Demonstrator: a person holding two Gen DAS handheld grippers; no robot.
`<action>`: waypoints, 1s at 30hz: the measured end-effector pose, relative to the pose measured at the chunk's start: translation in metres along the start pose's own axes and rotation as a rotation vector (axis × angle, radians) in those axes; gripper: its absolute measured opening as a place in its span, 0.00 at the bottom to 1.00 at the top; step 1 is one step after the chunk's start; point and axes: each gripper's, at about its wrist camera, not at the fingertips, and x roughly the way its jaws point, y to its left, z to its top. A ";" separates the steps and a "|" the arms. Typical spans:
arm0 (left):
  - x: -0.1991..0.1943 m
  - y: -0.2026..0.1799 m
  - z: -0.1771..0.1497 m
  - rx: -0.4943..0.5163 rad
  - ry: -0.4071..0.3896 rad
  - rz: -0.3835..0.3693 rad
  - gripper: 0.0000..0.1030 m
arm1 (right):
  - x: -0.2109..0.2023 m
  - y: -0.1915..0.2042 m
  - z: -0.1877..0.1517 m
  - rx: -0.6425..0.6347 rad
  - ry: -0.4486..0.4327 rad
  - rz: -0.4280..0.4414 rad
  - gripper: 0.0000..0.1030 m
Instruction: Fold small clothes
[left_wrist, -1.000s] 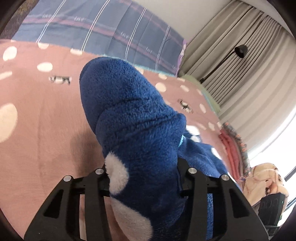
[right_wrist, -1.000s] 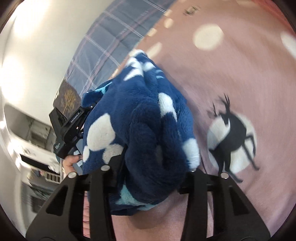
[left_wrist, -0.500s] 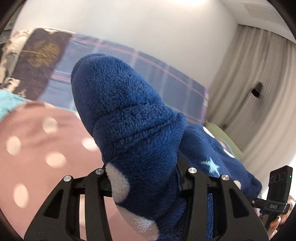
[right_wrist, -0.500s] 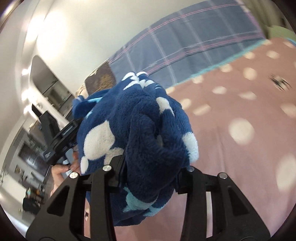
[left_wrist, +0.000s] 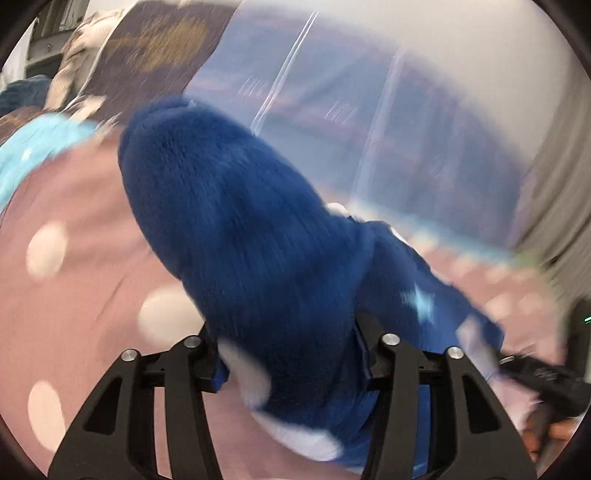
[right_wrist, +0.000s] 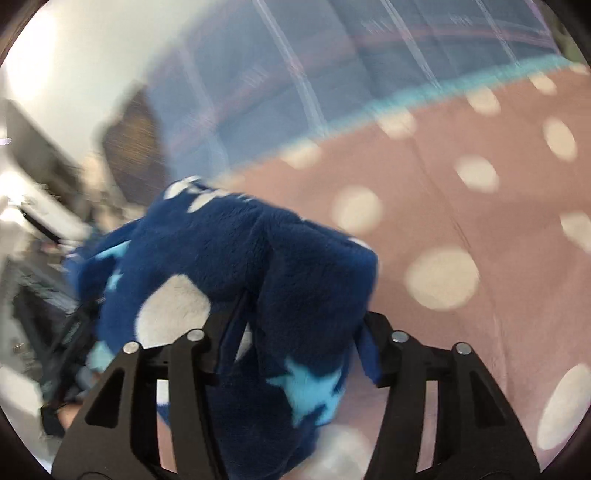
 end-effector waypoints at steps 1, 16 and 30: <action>0.011 0.010 -0.011 -0.024 0.005 0.023 0.55 | 0.017 -0.003 -0.008 -0.025 0.003 -0.063 0.63; -0.133 0.009 -0.065 0.169 -0.197 -0.060 0.86 | -0.125 0.017 -0.109 -0.267 -0.250 -0.106 0.78; -0.341 -0.063 -0.231 0.394 -0.321 -0.053 0.99 | -0.283 0.047 -0.311 -0.410 -0.431 -0.191 0.96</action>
